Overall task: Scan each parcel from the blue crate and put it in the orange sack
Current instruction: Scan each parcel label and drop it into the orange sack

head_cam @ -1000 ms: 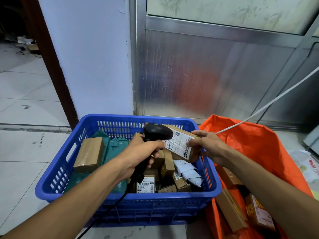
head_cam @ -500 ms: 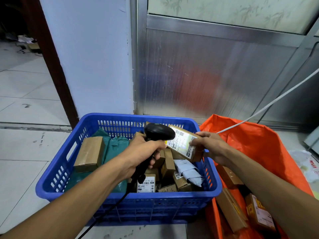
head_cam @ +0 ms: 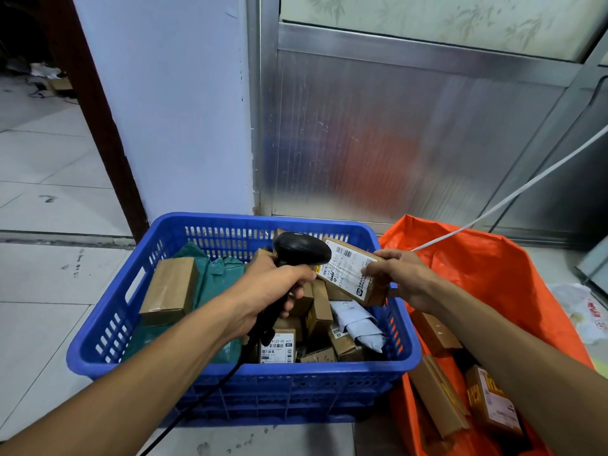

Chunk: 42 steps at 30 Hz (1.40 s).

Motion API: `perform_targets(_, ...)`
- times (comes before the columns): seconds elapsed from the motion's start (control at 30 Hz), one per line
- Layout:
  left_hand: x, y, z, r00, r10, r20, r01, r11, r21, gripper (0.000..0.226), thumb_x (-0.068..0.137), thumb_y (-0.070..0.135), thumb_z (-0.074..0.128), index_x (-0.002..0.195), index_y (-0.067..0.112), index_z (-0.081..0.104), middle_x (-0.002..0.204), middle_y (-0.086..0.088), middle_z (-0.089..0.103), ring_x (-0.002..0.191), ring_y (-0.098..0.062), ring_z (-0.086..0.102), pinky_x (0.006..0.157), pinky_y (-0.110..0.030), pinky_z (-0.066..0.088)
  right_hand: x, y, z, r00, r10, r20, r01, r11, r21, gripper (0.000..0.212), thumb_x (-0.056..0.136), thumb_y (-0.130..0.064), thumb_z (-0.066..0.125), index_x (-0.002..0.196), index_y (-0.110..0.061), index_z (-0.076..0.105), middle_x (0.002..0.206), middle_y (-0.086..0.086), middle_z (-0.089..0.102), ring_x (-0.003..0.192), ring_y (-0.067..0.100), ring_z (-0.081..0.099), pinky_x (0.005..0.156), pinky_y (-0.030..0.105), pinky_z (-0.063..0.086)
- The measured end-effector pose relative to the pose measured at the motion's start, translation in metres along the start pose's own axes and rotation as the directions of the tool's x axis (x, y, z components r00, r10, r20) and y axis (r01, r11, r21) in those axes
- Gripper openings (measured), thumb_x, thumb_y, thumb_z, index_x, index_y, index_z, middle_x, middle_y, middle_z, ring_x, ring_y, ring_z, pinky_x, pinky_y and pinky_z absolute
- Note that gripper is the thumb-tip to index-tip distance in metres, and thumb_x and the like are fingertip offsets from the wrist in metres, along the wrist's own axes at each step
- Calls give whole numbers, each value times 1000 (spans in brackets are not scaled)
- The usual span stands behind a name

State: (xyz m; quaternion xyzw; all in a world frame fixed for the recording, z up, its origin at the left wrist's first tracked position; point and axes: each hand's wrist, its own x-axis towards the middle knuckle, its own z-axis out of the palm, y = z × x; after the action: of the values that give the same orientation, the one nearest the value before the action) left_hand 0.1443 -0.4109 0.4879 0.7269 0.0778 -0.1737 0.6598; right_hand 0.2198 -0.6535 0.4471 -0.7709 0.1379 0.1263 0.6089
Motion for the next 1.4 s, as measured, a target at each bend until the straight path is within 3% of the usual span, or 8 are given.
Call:
perform_targets(0.17,2,-1,1,1000,-23,-22,23,1000,-13,25,90,18,72,105,-1,65,62,-3,60,46,-13,47,45,-24,42,8,7,-9,999,-16,-46,15,999,-37,44,76,2,77,118,-5,65,107,18,72,94,27,69,77,44,59)
perform_targets(0.27,3,-2,1,998,-32,-45,32,999,-6,42,89,18,72,120,-9,60,64,-4,60,46,-14,47,45,-24,42,11,7,-18,996,-62,-71,55,993,-107,52,74,1,79,123,-9,62,107,13,71,94,26,69,74,41,59)
perform_targets(0.5,3,-3,0,999,-37,-26,37,999,3,38,91,16,70,120,-7,61,63,-2,61,47,-12,50,45,-23,44,13,13,-67,976,-109,-188,80,985,-153,59,76,4,77,131,-5,58,118,15,66,96,25,65,71,35,55)
perform_targets(0.67,6,-3,5,998,-51,-35,51,999,9,28,90,16,70,110,-3,67,63,-3,61,48,-13,50,46,-23,43,4,32,-105,967,17,-256,-21,1000,-10,57,76,6,74,128,-9,59,119,20,67,95,28,64,82,48,55)
perform_targets(0.83,10,-5,11,998,-59,-18,60,998,11,18,91,16,70,102,2,68,62,-1,60,47,-12,49,45,-22,43,-6,52,-138,928,111,-356,-77,991,109,58,74,11,71,128,-6,59,106,17,68,88,26,64,67,37,53)
perform_targets(1.03,18,-9,13,998,-53,-23,54,997,60,26,91,17,70,108,-2,68,62,-2,60,47,-12,49,45,-23,43,-17,99,-165,854,157,-495,-305,924,-232,57,76,6,78,129,7,56,102,21,63,87,35,63,62,39,53)
perform_targets(1.2,20,-11,13,998,-53,-31,56,995,82,28,92,15,69,112,-3,67,62,-2,59,45,-11,48,42,-21,42,-12,137,-180,842,288,-455,-473,799,-370,32,78,-12,84,97,6,66,87,22,73,78,35,72,77,50,61)
perform_targets(1.4,24,-13,17,997,-62,-44,66,992,103,24,92,16,69,108,-2,67,62,-1,60,45,-10,49,43,-22,42,23,174,-192,849,318,-422,-517,668,-536,54,64,-32,93,101,-1,67,93,16,73,82,32,72,79,48,61)
